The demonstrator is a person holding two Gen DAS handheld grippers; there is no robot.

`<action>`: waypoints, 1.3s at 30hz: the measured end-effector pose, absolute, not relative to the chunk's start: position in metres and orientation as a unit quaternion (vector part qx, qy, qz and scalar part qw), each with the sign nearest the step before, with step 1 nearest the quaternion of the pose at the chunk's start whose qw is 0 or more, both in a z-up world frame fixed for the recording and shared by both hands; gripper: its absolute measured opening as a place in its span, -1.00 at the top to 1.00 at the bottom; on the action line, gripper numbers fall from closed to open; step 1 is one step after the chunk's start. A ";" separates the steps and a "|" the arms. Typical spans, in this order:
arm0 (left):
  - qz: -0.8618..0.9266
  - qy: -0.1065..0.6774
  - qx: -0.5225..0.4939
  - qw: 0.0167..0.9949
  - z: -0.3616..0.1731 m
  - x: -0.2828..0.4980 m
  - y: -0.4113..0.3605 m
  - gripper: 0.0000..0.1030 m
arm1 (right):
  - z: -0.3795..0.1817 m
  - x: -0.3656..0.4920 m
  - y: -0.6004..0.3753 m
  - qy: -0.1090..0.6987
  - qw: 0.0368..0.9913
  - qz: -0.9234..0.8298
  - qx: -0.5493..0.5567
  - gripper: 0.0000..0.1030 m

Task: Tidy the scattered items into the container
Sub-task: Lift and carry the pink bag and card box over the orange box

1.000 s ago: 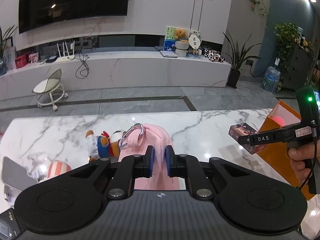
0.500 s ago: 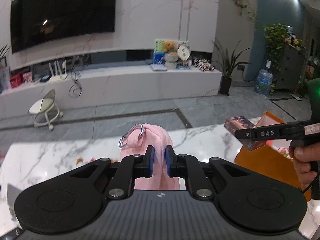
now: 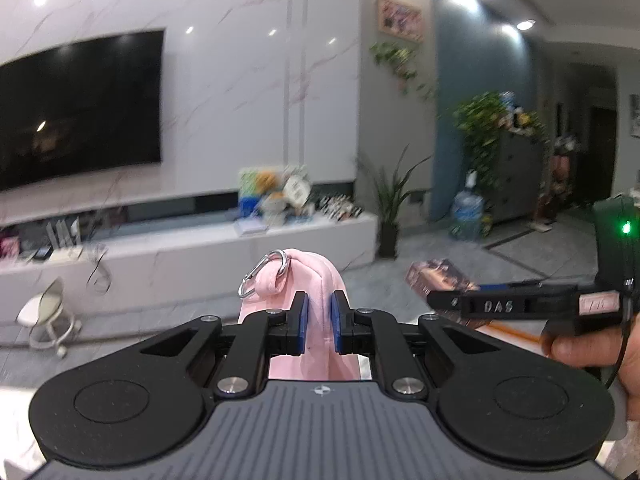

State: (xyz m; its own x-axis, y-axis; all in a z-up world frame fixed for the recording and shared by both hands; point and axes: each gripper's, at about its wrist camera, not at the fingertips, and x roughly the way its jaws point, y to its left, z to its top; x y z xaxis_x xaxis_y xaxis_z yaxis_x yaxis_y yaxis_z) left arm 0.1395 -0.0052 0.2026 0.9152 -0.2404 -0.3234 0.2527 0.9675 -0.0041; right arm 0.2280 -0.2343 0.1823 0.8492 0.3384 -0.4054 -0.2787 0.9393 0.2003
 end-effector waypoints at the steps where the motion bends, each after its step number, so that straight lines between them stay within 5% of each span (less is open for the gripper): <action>1: -0.133 0.154 0.020 0.979 0.208 0.137 -0.011 0.73 | 0.186 0.222 -0.241 0.214 0.961 0.159 0.068 -0.18; 19: -0.252 0.110 0.043 0.960 0.228 0.158 -0.130 0.73 | 0.199 0.192 -0.338 0.175 0.975 0.103 0.094 -0.18; 39: -0.286 0.202 0.034 0.936 0.158 0.231 -0.184 0.73 | 0.153 0.226 -0.396 0.229 0.966 0.049 0.109 -0.18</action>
